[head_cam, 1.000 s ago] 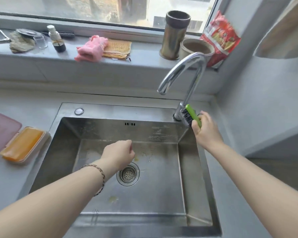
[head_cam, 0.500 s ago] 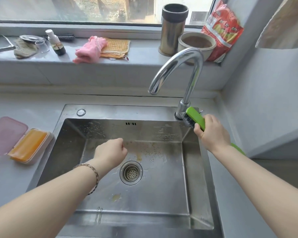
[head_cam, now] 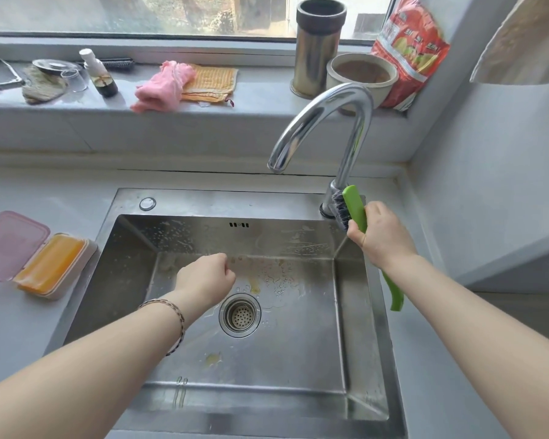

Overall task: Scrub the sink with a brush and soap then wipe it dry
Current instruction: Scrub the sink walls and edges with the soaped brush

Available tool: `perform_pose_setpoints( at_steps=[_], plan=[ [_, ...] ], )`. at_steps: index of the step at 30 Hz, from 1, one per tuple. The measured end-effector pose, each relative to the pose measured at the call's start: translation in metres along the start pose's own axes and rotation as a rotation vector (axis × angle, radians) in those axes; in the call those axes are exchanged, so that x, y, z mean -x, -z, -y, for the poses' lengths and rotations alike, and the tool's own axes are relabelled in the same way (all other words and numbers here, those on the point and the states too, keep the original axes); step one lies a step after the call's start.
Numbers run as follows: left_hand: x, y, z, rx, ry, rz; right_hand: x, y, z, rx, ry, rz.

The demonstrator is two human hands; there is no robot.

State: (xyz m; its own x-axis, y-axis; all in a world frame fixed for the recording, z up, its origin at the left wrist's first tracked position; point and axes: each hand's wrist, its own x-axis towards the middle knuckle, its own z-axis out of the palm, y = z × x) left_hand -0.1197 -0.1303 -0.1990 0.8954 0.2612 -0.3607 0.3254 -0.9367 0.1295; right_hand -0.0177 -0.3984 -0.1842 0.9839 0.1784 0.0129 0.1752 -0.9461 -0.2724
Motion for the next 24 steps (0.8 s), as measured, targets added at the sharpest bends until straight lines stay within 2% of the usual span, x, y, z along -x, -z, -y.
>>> perform_pose_setpoints(
  at_steps=[7, 9, 11, 13, 17, 20, 24],
  plan=[
    [-0.001, 0.0, 0.007, 0.029, 0.005, -0.007, 0.009, -0.003, 0.0, 0.01, -0.012, 0.011],
    [-0.001, 0.001, 0.01, 0.045, 0.007, -0.011, 0.014, -0.003, 0.009, -0.067, -0.018, 0.0],
    [0.0, 0.001, 0.014, 0.07, 0.02, -0.015, 0.022, -0.004, 0.032, -0.277, 0.003, 0.02],
    [0.001, 0.001, 0.02, 0.097, 0.04, -0.016, 0.031, -0.007, 0.066, -0.584, 0.003, 0.168],
    [0.007, 0.002, 0.037, 0.142, 0.083, -0.032, 0.04, -0.026, 0.127, -1.324, -0.308, 0.47],
    [0.013, 0.003, 0.057, 0.165, 0.124, -0.039, 0.038, -0.039, 0.148, -1.49, -0.332, 0.529],
    [0.019, 0.0, 0.081, 0.19, 0.186, -0.036, 0.035, -0.042, 0.161, -1.494, -0.3, 0.439]
  ],
)
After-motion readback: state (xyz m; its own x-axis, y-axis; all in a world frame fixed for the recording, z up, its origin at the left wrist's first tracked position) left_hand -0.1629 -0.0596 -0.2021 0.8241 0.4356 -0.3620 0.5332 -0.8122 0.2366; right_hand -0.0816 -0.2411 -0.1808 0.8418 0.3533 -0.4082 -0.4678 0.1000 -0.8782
